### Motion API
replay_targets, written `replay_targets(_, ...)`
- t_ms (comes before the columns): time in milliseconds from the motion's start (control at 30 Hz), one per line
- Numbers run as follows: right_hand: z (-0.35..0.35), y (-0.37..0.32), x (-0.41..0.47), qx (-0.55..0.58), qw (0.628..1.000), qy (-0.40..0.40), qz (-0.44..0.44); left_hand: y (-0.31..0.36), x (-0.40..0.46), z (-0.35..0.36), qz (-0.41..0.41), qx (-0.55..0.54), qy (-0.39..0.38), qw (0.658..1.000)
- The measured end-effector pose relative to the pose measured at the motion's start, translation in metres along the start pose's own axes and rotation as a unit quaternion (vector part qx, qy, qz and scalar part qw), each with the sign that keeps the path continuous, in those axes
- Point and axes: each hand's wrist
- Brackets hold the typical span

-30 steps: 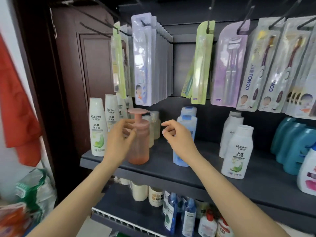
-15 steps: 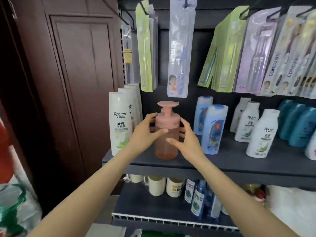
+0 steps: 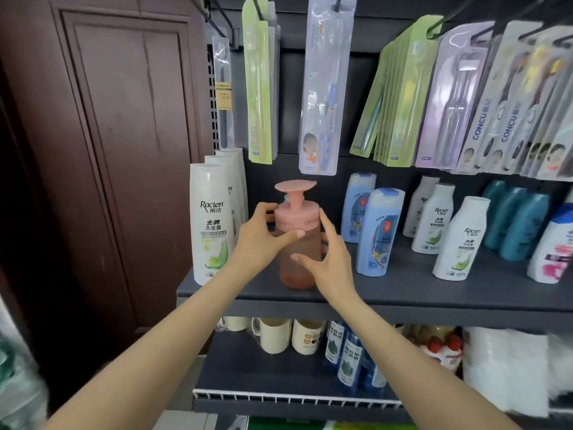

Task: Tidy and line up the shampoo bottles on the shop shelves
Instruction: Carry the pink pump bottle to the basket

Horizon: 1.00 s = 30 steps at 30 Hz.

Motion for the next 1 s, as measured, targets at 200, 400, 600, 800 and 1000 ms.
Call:
replay_targets(200, -0.016, -0.002, 0.0, -0.049, 0.998, -0.002, -0.025, 0.009, 0.006, 0.01, -0.036, 0.009, 0.007, 0.999)
replay_targets(400, -0.021, -0.002, -0.001, -0.045, 0.998, -0.026, -0.027, 0.006, 0.007, 0.016, -0.061, -0.057, 0.023, 0.996)
replay_targets(600, -0.023, -0.005, -0.003, -0.035, 0.998, -0.046, -0.034, 0.006, 0.005, 0.015, -0.067, -0.081, 0.031, 0.994)
replay_targets(800, -0.025, -0.004, -0.003, -0.037, 0.998, -0.034, -0.026, 0.008, 0.006, 0.016, -0.068, -0.083, 0.013, 0.994)
replay_targets(1000, -0.025, -0.009, -0.007, -0.048, 0.998, -0.027, -0.021, 0.004, 0.003, 0.009, -0.063, -0.106, -0.019, 0.992)
Point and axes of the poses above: each hand's wrist, its own x-axis towards the middle knuckle, its own z-axis out of the palm, y = z × x, and after that the axes turned 4 degrees about -x, right-handed
